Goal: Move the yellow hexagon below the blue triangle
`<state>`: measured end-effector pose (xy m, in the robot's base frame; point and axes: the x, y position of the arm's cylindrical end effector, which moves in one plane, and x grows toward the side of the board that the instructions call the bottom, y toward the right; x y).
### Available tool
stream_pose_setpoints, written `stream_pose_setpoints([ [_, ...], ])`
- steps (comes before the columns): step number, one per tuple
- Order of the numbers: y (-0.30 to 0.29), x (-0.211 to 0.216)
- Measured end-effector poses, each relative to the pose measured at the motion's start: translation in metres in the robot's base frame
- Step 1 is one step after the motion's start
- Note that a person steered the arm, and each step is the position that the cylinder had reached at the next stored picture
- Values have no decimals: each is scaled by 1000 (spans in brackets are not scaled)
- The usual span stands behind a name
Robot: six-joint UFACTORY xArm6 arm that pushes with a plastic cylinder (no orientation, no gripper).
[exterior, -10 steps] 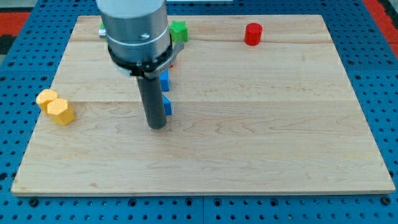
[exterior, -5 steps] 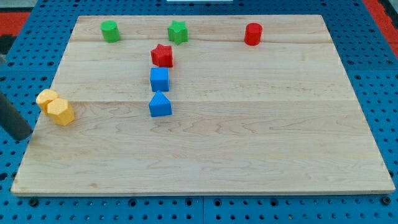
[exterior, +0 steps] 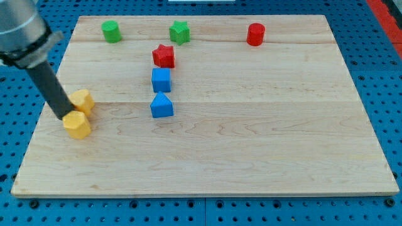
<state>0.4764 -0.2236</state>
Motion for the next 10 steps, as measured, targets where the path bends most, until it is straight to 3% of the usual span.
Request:
stream_pose_setpoints([
  [1, 31, 6],
  [2, -8, 38],
  [3, -4, 66],
  [5, 87, 43],
  [7, 51, 41],
  [10, 96, 21],
])
